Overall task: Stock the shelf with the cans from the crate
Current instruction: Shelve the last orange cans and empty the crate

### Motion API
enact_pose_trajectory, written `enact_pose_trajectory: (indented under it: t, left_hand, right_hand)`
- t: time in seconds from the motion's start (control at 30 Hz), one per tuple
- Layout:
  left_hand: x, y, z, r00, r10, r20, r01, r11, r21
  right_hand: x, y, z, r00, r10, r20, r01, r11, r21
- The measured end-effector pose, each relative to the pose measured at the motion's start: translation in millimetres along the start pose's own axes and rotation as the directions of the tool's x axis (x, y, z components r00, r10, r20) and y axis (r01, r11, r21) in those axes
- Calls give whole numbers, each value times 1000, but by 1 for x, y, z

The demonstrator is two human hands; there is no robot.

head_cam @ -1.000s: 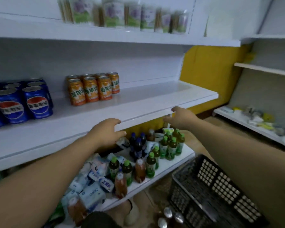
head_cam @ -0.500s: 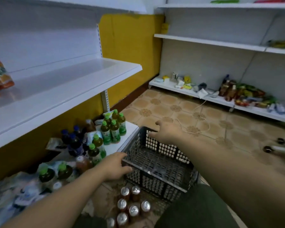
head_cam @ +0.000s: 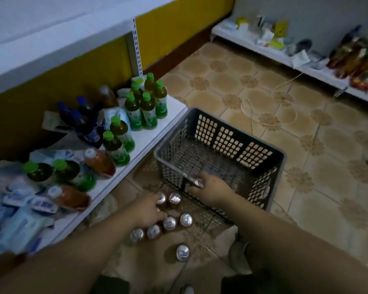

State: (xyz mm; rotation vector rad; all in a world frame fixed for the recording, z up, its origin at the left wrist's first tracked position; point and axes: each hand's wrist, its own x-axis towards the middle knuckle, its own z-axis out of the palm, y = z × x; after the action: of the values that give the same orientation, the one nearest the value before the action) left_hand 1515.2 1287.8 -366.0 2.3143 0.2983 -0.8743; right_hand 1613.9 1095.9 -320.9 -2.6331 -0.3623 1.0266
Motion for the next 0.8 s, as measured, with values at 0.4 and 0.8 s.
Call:
enact_pose_trajectory:
  t: [0.4, 0.8]
  left_hand:
    - [96, -80, 136, 949, -52, 310, 49, 999, 18]
    - [113, -107, 145, 930, -35, 365, 1, 996, 93]
  right_hand:
    - [87, 79, 194, 926, 87, 367, -96, 995, 6]
    - [93, 75, 277, 911, 257, 322, -277, 961, 15]
